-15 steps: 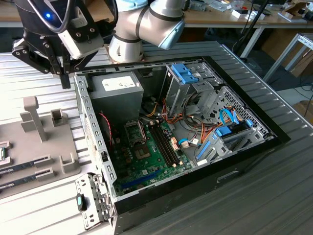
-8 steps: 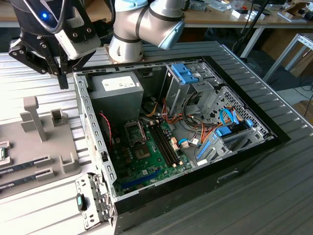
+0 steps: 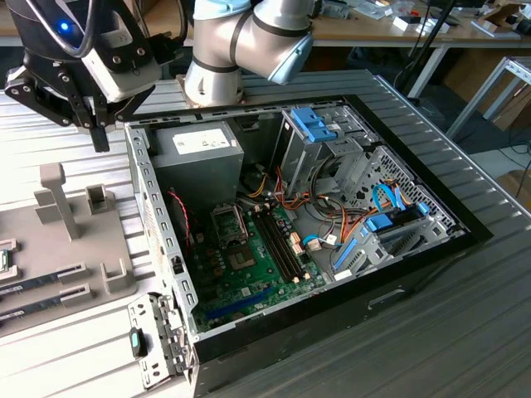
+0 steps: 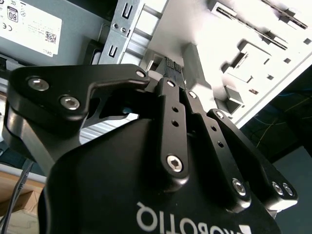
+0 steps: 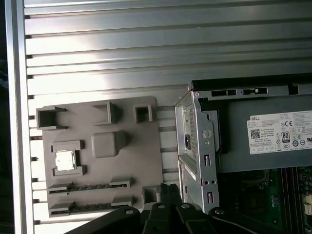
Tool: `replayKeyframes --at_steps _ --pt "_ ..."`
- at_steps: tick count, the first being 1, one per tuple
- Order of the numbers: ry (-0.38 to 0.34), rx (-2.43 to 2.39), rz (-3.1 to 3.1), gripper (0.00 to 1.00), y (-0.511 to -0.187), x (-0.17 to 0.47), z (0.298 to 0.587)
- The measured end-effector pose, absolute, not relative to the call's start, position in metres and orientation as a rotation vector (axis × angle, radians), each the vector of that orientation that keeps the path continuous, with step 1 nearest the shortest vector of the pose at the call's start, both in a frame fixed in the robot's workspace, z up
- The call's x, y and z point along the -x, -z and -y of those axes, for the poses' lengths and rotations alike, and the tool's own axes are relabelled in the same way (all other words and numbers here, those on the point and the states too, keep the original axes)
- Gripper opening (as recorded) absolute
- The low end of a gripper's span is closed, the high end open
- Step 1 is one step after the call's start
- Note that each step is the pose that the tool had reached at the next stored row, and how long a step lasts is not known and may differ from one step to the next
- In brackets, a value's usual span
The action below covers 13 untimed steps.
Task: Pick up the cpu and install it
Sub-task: 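Reach for the cpu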
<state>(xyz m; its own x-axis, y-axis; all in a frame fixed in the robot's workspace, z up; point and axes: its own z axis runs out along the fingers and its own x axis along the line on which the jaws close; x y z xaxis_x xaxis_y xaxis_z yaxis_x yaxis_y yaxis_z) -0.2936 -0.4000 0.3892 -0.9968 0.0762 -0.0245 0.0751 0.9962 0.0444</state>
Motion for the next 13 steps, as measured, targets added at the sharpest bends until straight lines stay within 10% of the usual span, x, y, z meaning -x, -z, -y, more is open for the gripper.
replayKeyframes --at_steps 13 --pt "-0.068 -0.118 -3.113 0.11 -0.3889 0.3031 0.4000"
